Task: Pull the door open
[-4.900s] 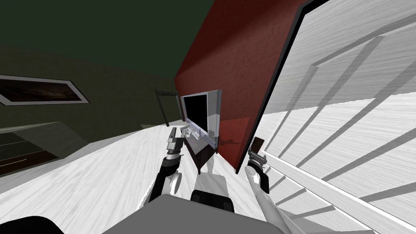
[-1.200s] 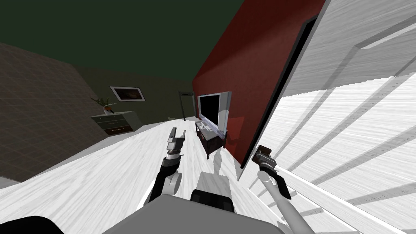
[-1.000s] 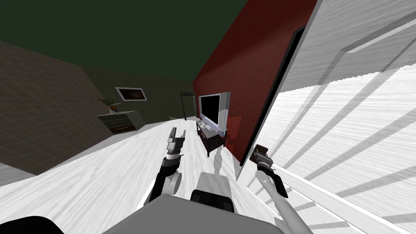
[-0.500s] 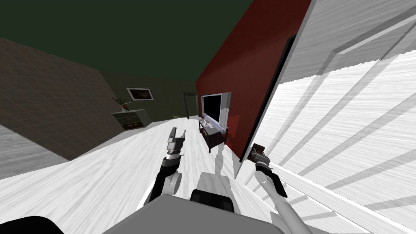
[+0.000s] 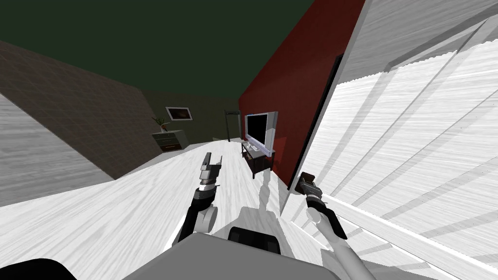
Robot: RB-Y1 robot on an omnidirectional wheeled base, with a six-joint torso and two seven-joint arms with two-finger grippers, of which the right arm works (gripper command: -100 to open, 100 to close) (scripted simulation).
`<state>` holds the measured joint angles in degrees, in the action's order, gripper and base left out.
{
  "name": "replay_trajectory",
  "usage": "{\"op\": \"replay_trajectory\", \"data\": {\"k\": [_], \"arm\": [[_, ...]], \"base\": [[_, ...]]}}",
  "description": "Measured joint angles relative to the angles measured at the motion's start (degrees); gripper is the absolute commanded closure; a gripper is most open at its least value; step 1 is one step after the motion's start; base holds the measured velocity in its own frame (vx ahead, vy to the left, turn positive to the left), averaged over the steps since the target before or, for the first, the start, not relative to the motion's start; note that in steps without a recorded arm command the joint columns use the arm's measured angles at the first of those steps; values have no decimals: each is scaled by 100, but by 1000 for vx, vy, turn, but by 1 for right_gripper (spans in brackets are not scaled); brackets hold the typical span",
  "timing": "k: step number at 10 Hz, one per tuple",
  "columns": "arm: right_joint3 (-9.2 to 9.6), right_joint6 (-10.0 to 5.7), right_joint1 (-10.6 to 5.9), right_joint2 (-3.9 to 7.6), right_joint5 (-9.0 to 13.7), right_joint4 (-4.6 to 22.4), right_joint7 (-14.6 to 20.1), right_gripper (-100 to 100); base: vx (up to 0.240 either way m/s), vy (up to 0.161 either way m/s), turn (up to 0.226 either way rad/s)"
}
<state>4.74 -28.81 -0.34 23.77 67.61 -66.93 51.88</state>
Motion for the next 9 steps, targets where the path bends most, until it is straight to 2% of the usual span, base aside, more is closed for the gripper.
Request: {"op": "replay_trajectory", "data": {"k": [2,3,5,6,7,9], "arm": [[131,4,47,106,-60,-61,166,100],[152,22,61,100,-63,-54,179,100],[355,25,226,203,-136,-292,268,100],[449,29,325,274,-171,-458,302,100],[619,-44,356,373,-261,-495,434,100],[938,-152,596,563,-415,-824,633,100]], "base": [[-151,6,50],[-19,12,-118],[-1,21,-151],[9,9,-142],[4,2,-159],[-11,-5,-190]]}}
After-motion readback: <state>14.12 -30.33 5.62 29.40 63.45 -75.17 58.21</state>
